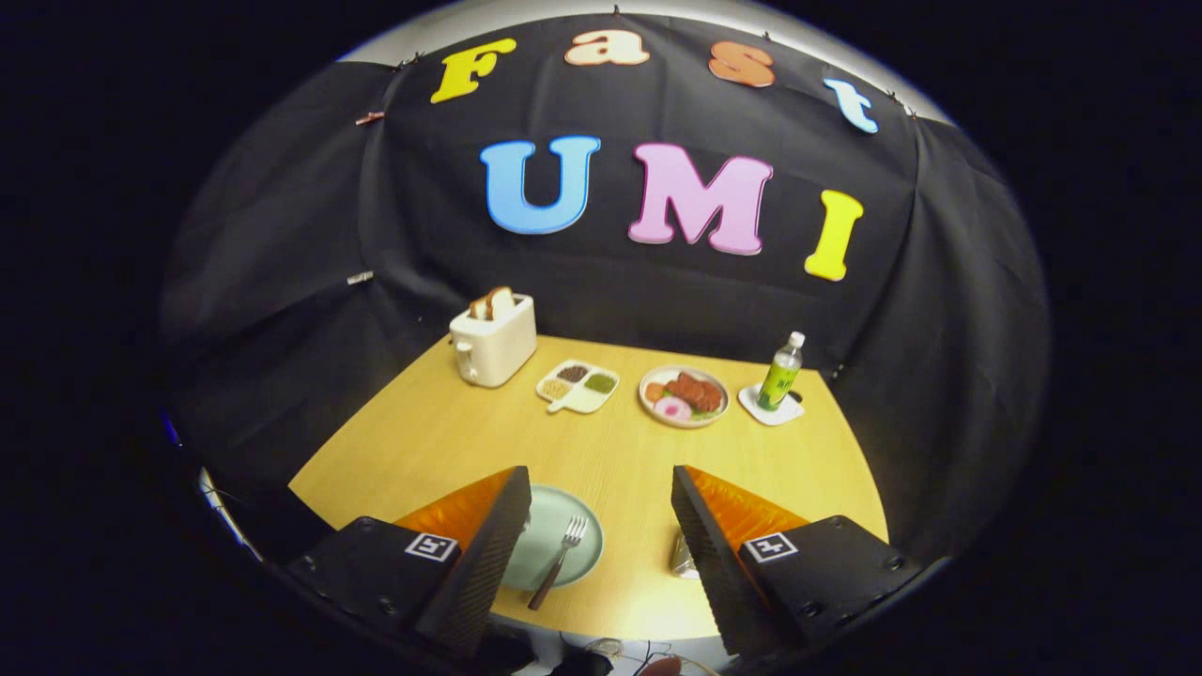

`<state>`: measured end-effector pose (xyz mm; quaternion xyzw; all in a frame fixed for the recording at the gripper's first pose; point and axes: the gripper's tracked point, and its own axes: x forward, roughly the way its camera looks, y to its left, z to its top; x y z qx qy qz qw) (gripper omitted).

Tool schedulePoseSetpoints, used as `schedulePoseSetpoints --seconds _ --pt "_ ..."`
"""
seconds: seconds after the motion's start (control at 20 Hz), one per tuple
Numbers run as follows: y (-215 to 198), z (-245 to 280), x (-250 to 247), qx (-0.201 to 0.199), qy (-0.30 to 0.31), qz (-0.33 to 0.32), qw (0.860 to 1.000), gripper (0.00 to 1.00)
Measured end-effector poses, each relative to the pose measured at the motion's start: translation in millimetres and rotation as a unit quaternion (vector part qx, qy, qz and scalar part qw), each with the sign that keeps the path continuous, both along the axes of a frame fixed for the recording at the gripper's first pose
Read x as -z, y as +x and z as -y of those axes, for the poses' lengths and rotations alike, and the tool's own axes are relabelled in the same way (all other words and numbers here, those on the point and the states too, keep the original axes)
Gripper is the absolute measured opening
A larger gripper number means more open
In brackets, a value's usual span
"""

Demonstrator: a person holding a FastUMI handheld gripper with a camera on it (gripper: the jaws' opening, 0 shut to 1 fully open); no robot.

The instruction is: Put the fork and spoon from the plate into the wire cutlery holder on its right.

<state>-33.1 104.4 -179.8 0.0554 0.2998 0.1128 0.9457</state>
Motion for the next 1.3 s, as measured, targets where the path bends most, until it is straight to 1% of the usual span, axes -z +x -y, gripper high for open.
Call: schedulePoseSetpoints --seconds 0.05,0.1,0.15,0.2,0.25,0.3,0.45,0.55,0.6,0.8,1.05,1.1,1.15,1.2,1.25,1.3 --pt "-5 -9 20 -0.011 0.003 -0.025 1.0 0.94" --pt "-10 -17 40 -0.016 0.006 -0.049 0.999 0.91" --pt "-14 -23 58 -0.019 0.011 -0.072 0.997 0.87" --pt "-17 -30 77 -0.023 0.018 -0.096 0.995 0.78" --pt "-21 -36 93 -0.024 0.025 -0.121 0.992 0.75" --pt "-23 -43 111 -0.027 0.031 -0.146 0.988 0.73" --pt "-33 -57 161 -0.026 0.039 -0.218 0.975 0.71" --pt "-33 -65 186 -0.029 0.038 -0.248 0.968 0.63" --pt "-33 -68 194 -0.031 0.036 -0.257 0.965 0.54" --pt "-30 -80 227 -0.044 0.006 -0.282 0.958 0.55" --pt "-24 -91 251 -0.032 -0.008 -0.312 0.95 0.54" --pt "-23 -90 255 -0.028 -0.015 -0.318 0.948 0.52" --pt "-23 -91 259 -0.021 -0.017 -0.324 0.946 0.49" --pt "-22 -90 266 -0.01 -0.02 -0.329 0.944 0.38" --pt "-21 -90 270 0.0 -0.019 -0.337 0.941 0.33" --pt "-18 -88 265 0.012 -0.017 -0.338 0.941 0.23"
